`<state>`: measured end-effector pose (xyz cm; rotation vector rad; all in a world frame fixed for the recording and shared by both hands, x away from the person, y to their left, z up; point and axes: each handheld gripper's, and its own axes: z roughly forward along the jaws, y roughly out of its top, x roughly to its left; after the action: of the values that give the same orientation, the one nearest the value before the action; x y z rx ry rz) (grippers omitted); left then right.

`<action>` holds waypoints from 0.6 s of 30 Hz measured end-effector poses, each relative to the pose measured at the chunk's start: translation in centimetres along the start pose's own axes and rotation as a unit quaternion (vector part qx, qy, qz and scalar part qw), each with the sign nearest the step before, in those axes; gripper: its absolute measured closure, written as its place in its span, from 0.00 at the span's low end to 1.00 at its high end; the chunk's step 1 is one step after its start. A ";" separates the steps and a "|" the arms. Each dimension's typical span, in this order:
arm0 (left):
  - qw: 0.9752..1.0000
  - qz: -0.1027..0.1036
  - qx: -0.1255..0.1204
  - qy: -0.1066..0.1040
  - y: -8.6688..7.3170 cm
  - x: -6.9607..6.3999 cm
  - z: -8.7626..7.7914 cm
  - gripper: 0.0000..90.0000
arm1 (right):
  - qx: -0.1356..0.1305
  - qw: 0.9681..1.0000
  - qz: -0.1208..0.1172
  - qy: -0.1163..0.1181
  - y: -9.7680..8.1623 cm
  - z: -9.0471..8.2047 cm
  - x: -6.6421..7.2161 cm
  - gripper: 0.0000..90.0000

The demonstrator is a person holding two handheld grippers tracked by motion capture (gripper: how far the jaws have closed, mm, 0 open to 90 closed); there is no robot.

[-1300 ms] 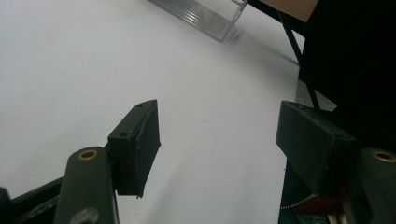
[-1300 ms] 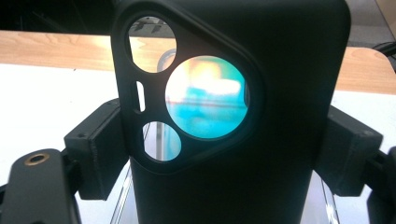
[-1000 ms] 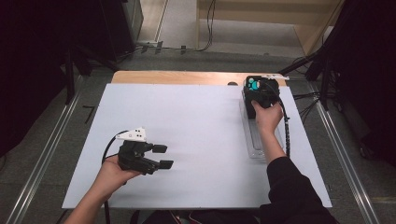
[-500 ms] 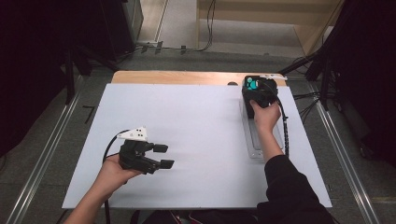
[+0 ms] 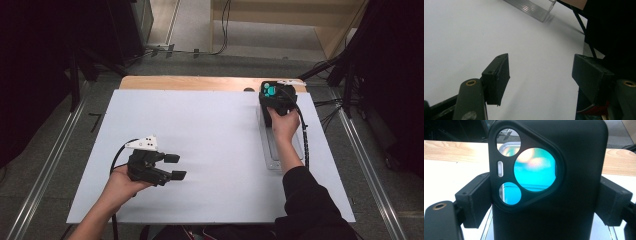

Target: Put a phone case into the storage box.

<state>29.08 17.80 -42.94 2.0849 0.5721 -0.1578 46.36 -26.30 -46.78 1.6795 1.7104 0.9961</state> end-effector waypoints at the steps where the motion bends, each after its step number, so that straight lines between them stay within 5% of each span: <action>1: 1.000 0.000 0.000 0.001 0.0 0.0 0.0 0.34 | 0.000 1.000 -0.001 0.000 0.0 0.0 0.0 0.12; 18: 1.000 0.002 -0.002 0.002 0.1 0.1 -0.1 0.34 | -0.012 1.000 0.003 -0.001 0.0 0.0 -0.1 0.09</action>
<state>29.19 17.88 -42.88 2.0826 0.5705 -0.1506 46.41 -26.41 -46.80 1.6708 1.6864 1.0147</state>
